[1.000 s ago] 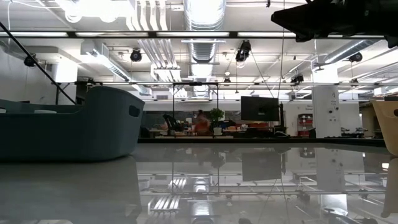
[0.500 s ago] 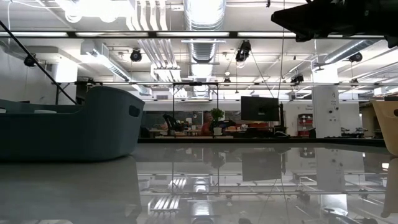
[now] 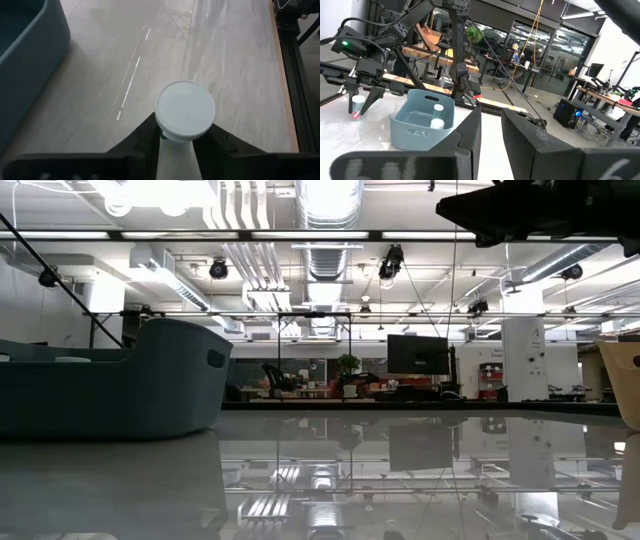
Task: Pick and place medicine bottles into bin by pill shape (circle, oval)
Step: Put the blue bottled capsules into the yellow bin
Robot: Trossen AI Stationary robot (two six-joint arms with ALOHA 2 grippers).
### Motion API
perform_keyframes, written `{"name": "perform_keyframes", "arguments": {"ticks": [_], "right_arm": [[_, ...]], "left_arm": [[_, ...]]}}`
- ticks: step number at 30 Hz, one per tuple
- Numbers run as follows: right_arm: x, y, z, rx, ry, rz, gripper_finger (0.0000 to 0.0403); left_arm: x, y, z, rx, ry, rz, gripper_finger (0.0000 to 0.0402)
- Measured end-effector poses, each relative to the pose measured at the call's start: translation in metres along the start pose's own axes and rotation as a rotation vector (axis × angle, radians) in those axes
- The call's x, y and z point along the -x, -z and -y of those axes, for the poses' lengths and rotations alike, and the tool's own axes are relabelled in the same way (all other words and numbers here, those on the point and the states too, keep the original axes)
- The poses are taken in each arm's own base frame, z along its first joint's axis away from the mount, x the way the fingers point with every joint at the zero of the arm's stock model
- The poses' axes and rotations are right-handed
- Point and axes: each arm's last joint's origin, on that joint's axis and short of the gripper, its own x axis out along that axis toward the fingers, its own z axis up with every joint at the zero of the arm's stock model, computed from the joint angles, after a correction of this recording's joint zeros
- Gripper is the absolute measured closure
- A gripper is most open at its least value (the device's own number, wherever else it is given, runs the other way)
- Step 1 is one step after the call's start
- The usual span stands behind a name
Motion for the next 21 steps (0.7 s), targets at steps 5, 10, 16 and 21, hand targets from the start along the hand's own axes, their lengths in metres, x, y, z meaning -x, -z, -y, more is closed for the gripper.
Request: {"name": "perform_keyframes", "arguments": {"ticks": [5,10,16,21], "right_arm": [[0.0,0.0,0.0,-0.003,0.0,0.0,0.0335],[-0.002,-0.004,0.001,-0.024,0.004,0.01,0.0335],[-0.008,-0.011,0.002,-0.048,-0.008,-0.023,0.0335],[-0.016,-0.018,0.002,-0.078,-0.032,-0.109,0.0335]], "left_arm": [[0.002,-0.009,0.0,-0.028,0.004,0.005,0.0322],[0.008,-0.045,-0.001,-0.059,0.03,0.037,0.0322],[0.014,-0.096,-0.021,-0.047,0.122,-0.026,0.0322],[0.014,-0.133,-0.043,-0.066,0.157,-0.017,0.0322]]}}
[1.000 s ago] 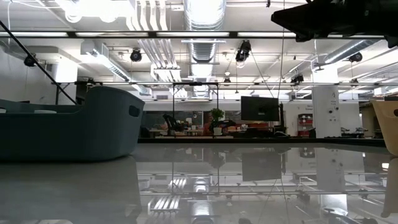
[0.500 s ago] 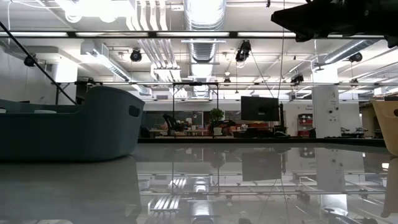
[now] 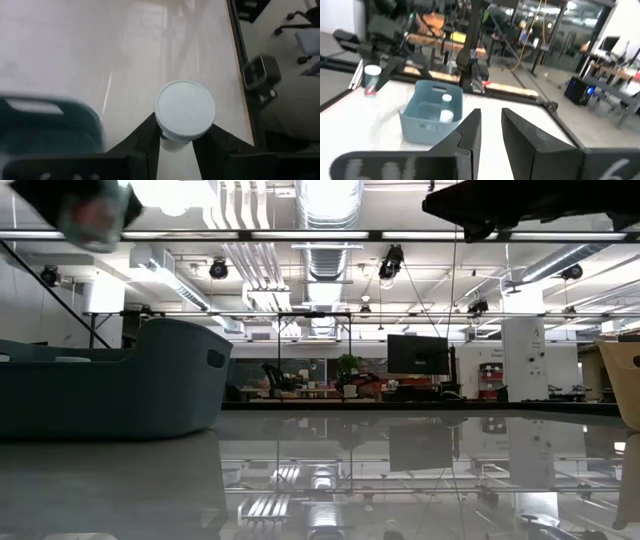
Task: Pick and place medicine bottles into bin by pill shape (circle, oval)
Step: Put the blue bottled capsules into the yellow bin
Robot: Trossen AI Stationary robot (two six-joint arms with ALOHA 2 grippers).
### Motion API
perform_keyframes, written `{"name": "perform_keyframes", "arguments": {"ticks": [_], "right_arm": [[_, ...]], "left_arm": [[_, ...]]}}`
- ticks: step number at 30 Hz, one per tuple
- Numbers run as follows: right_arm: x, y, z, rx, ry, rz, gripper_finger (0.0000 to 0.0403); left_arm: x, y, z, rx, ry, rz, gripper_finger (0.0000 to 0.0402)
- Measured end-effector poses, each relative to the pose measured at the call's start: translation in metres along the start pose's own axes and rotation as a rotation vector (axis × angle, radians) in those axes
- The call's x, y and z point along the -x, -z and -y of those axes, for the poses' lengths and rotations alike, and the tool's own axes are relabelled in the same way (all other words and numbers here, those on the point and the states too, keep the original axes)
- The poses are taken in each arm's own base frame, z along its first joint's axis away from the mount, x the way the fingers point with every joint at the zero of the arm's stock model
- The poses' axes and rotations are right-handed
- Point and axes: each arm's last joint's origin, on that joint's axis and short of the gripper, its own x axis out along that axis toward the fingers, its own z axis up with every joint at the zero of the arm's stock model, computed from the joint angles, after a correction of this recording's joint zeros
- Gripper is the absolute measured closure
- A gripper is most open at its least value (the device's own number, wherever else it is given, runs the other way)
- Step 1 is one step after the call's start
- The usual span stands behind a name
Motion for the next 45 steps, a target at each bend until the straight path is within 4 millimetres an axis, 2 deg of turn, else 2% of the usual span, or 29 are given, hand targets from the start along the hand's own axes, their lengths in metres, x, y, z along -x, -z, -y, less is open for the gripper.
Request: {"name": "perform_keyframes", "arguments": {"ticks": [7,15,23,36,45], "right_arm": [[-0.014,-0.009,-0.007,-0.038,-0.046,-0.08,0.0335],[-0.039,-0.017,-0.022,-0.061,-0.101,-0.103,0.0335],[-0.077,-0.015,-0.042,-0.046,-0.138,-0.161,0.0335],[-0.143,-0.013,-0.078,-0.017,-0.174,-0.194,0.0335],[-0.171,-0.015,-0.095,-0.012,-0.19,-0.193,0.0335]], "left_arm": [[-0.002,-0.028,-0.028,-0.123,-0.021,0.023,0.0322],[-0.009,-0.039,-0.045,-0.27,-0.078,0.028,0.0322],[-0.01,-0.04,-0.048,-0.394,-0.089,0.021,0.0322],[-0.01,-0.037,-0.05,-0.405,-0.101,0.0,0.0322],[-0.01,-0.037,-0.05,-0.406,-0.102,-0.003,0.0322]]}}
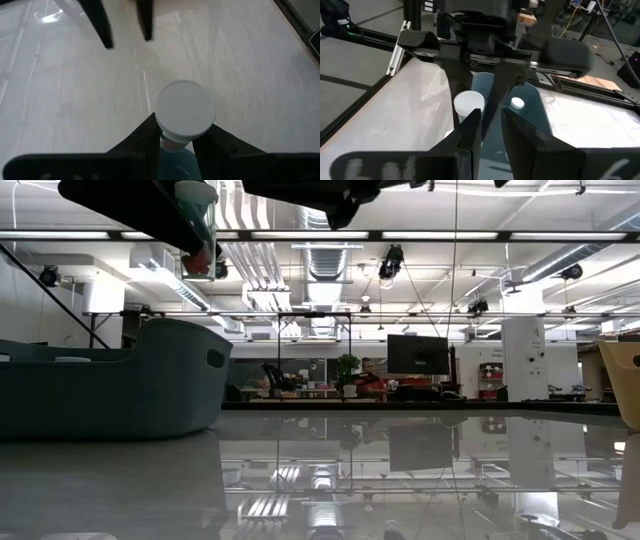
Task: Pick and place medicine bottles into bin by pill shape (circle, oval)
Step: Put the blue bottled capsules into the yellow bin
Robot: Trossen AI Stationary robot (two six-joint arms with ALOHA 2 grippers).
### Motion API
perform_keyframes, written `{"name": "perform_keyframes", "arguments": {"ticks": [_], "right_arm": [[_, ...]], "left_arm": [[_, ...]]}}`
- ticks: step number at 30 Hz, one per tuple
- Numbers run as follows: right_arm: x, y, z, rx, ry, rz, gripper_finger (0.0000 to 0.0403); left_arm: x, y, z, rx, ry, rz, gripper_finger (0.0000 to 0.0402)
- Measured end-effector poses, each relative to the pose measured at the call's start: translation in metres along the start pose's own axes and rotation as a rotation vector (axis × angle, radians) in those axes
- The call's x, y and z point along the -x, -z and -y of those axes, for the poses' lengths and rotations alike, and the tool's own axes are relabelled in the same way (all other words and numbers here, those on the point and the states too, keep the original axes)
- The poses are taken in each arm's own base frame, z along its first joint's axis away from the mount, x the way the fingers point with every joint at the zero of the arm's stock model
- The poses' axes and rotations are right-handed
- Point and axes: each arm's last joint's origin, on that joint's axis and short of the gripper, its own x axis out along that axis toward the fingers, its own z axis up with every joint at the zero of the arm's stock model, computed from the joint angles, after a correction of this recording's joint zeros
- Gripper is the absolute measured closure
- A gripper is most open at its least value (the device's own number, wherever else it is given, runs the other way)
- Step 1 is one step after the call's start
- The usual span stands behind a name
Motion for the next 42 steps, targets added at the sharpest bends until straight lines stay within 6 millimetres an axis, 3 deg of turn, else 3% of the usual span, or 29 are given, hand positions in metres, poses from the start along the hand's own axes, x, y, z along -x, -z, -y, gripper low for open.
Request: {"name": "perform_keyframes", "arguments": {"ticks": [12,27,42], "right_arm": [[-0.0102,-0.0065,-0.0081,-0.005,-0.019,-0.03,0.0326],[-0.0103,-0.0061,-0.009,-0.019,-0.02,-0.025,0.0196],[-0.0105,-0.0087,-0.0073,0.016,-0.004,0.009,0.0188]], "left_arm": [[-0.0001,0.0004,-0.0002,-0.001,-0.005,-0.002,0.0322],[-0.0002,0.0003,-0.0011,-0.008,-0.031,0.002,0.0322],[-0.002,-0.0085,-0.0058,-0.082,-0.065,0.078,0.0322]]}}
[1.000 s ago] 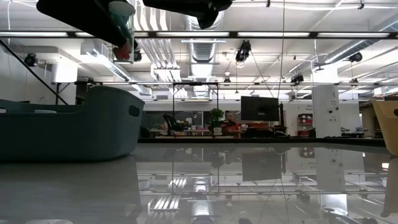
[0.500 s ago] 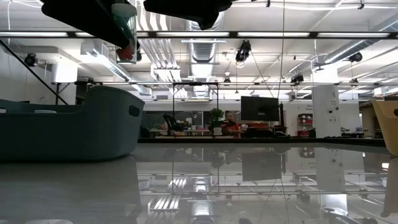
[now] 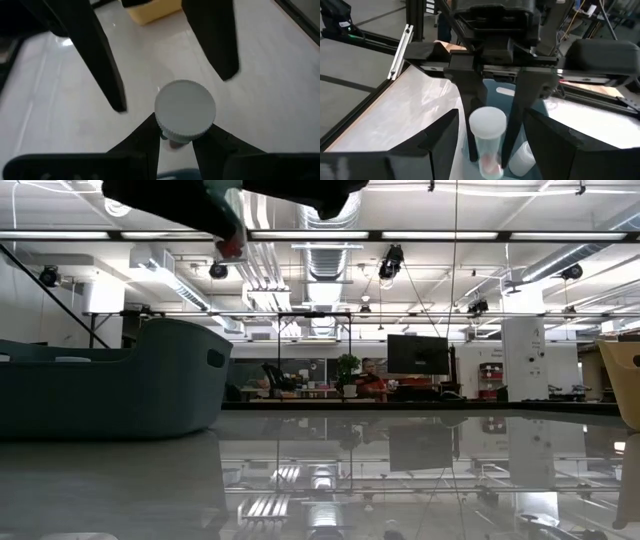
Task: Pick and place medicine bottles into bin by pill shape (circle, oval)
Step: Put the blue bottled capsules into the yellow bin
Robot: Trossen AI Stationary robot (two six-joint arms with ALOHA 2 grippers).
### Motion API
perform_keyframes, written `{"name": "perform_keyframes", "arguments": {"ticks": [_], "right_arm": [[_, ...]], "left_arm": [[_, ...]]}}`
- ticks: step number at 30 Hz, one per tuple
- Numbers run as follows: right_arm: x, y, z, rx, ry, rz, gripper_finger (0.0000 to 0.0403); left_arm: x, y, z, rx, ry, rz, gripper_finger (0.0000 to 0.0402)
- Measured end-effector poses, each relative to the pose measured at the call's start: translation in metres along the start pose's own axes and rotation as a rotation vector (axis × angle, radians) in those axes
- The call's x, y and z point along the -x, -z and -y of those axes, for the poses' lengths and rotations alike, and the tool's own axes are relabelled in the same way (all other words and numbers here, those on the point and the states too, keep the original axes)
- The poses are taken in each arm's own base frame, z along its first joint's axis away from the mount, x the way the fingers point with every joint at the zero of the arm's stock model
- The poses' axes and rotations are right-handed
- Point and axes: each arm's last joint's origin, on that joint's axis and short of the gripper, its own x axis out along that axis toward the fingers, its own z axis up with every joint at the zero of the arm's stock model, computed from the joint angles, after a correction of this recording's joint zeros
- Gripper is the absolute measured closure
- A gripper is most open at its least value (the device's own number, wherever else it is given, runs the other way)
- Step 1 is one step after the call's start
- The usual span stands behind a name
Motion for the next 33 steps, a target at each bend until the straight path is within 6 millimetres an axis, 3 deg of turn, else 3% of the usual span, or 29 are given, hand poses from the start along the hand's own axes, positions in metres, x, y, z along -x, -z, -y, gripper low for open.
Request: {"name": "perform_keyframes", "arguments": {"ticks": [18,33], "right_arm": [[-0.0002,0.0007,0.0015,0.043,0.005,0.002,0.0191],[-0.0001,0.0006,0.0015,0.071,0.004,0.001,0.024]], "left_arm": [[-0.0018,-0.007,-0.0036,-0.036,-0.01,0.067,0.0322],[-0.0018,-0.0093,-0.0038,-0.046,-0.009,0.09,0.0322]]}}
